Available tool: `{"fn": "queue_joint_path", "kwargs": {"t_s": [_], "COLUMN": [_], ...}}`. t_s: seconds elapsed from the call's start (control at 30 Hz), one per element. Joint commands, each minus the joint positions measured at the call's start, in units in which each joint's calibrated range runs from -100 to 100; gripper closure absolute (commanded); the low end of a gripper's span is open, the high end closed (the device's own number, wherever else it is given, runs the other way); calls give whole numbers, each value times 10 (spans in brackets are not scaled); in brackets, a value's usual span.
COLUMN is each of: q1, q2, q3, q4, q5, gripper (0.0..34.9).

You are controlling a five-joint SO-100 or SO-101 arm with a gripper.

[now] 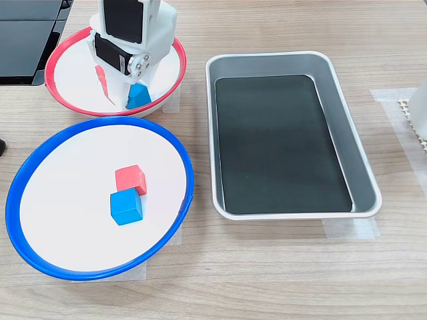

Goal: Relocate any misplaced blocks to their matching dishes.

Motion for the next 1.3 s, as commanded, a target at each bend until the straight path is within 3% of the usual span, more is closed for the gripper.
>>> {"fn": "queue_joint_path", "kwargs": {"t_s": [0.0, 0.43, 0.63, 1.0, 1.27], "q1": [-5, -38, -84, -175, -183], "q2": [-26, -87, -81, -29, 30], "q3": [-25, -91, -97, -102, -127], "q4": [8, 13, 14, -25, -67], "q5": [-3, -24, -46, -72, -77], "gripper": [346, 346, 346, 346, 346]}}
